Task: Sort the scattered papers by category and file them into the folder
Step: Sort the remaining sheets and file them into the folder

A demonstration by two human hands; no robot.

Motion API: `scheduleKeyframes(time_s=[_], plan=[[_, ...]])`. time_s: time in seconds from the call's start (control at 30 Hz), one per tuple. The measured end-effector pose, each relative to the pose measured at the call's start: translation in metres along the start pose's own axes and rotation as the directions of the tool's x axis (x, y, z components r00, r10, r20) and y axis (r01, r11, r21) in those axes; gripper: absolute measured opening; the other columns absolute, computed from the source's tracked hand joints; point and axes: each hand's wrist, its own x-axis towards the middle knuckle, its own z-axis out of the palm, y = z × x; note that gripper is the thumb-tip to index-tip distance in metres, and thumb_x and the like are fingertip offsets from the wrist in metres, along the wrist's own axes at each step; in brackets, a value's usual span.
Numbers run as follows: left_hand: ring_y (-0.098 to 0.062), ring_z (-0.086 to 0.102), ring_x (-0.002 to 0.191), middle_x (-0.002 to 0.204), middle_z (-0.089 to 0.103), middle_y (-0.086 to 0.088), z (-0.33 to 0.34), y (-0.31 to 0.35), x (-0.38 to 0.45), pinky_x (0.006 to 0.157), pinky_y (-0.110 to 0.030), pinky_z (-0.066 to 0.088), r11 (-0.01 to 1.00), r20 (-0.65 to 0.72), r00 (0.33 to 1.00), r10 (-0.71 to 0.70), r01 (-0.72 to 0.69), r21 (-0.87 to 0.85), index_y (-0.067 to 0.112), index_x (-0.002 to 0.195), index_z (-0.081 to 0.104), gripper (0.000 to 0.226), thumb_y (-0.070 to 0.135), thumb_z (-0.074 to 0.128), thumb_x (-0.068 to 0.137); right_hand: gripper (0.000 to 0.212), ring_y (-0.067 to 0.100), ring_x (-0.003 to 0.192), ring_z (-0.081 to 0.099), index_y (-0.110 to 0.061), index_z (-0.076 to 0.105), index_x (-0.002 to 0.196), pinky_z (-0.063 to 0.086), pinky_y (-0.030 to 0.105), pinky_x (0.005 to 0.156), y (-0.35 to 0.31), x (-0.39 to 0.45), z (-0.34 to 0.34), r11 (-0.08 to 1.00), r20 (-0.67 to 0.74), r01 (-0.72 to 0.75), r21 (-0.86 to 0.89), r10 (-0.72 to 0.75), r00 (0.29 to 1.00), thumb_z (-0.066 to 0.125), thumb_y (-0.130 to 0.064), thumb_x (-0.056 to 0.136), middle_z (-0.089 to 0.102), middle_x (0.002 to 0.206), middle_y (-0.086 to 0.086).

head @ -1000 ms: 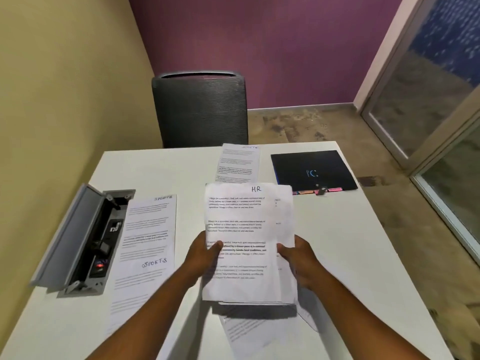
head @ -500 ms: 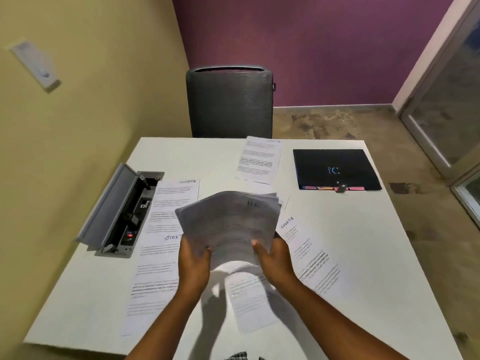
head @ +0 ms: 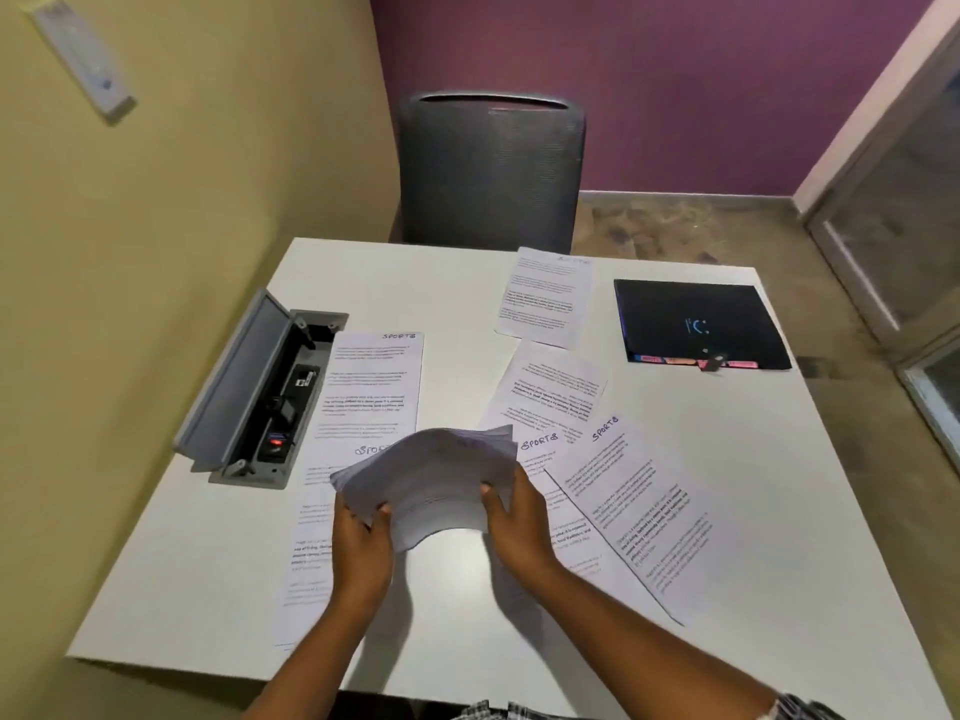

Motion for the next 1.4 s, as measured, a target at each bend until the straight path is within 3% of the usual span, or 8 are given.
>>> scheduleKeyframes(time_s=[0.13,0.3,0.4,0.63,0.77,1.1,1.3,1.4], plan=[[-0.013,0.057,0.113,0.122,0.06,0.0,-0.007,-0.016,-0.001,0.102,-0.035,0.043,1.0,0.027,0.999,-0.024,0.024,-0.009,0.018,0.135,0.043,0.041,0.003,0.054,0.098,0.039,-0.019,0.109,0.05,-0.034,0.048,0.129,0.032,0.003,0.095,0.009,-0.011,0.01,1.0,-0.073,0.009,0.015,-0.008,0.997,0.061,-0.011,0.099,0.052,0.122,-0.03],[-0.027,0.054,0.124,0.132,0.059,-0.009,-0.012,-0.04,0.015,0.108,-0.048,0.042,0.987,0.09,0.992,-0.091,0.078,0.142,0.015,0.141,0.043,0.044,0.018,0.056,0.099,0.033,0.008,0.115,0.047,-0.006,0.05,0.133,0.032,0.015,0.096,0.027,-0.021,0.033,0.995,-0.064,-0.059,-0.078,0.054,0.996,0.054,-0.02,0.104,0.05,0.123,-0.007],[-0.035,0.054,0.123,0.133,0.058,-0.015,-0.018,-0.033,0.037,0.105,-0.046,0.043,0.974,0.034,0.997,-0.068,0.059,0.217,0.011,0.14,0.042,0.043,0.02,0.056,0.099,0.015,0.011,0.096,0.056,-0.02,0.05,0.115,0.045,0.029,0.083,0.028,-0.012,0.04,0.992,-0.056,-0.041,-0.116,0.035,0.998,0.054,-0.029,0.104,0.058,0.104,-0.012],[-0.037,0.058,0.113,0.125,0.062,-0.018,-0.047,-0.014,0.087,0.089,-0.039,0.044,0.965,0.021,1.0,0.004,-0.01,0.263,0.01,0.134,0.046,0.037,0.006,0.054,0.098,0.023,0.01,0.101,0.068,-0.037,0.056,0.113,0.059,0.042,0.089,0.046,0.034,0.013,0.995,-0.045,-0.079,-0.067,0.076,0.996,0.063,-0.047,0.093,0.062,0.118,-0.007],[-0.037,0.057,0.117,0.128,0.06,-0.017,-0.056,-0.037,0.1,0.097,-0.044,0.045,0.958,0.013,0.994,-0.113,0.105,0.265,0.01,0.134,0.046,0.037,0.006,0.054,0.098,0.013,0.015,0.091,0.074,-0.04,0.062,0.094,0.06,0.048,0.087,0.061,0.074,-0.024,0.961,0.04,-0.142,-0.239,0.156,0.987,0.072,-0.033,0.093,0.069,0.106,-0.005],[-0.035,0.06,0.113,0.125,0.064,-0.013,-0.043,-0.084,0.096,0.099,-0.047,0.047,0.906,0.005,0.959,-0.284,0.267,0.329,0.011,0.128,0.053,0.032,0.004,0.053,0.096,0.012,0.022,0.104,0.063,-0.026,0.062,0.084,0.041,0.028,0.078,0.064,0.208,-0.094,0.747,0.175,-0.095,-0.659,0.274,0.946,0.073,-0.03,0.086,0.064,0.096,-0.004],[-0.032,0.062,0.101,0.112,0.066,-0.011,-0.027,-0.067,0.092,0.084,-0.039,0.047,0.899,0.012,0.964,-0.264,0.242,0.365,0.008,0.124,0.053,0.028,0.001,0.053,0.097,0.075,0.032,0.133,0.044,-0.012,0.052,0.138,0.038,0.037,0.107,0.08,0.288,-0.1,0.683,0.217,0.039,-0.729,0.176,0.96,0.083,-0.04,0.077,0.048,0.14,0.012],[-0.023,0.064,0.079,0.092,0.066,-0.006,-0.013,-0.057,0.08,0.067,-0.032,0.051,0.89,-0.034,0.96,-0.276,0.269,0.367,0.013,0.124,0.052,0.028,0.001,0.051,0.098,0.094,0.036,0.13,0.044,-0.013,0.043,0.141,0.044,0.048,0.105,0.087,0.316,-0.097,0.626,0.163,0.004,-0.78,0.197,0.967,0.089,-0.047,0.067,0.045,0.138,0.013]])
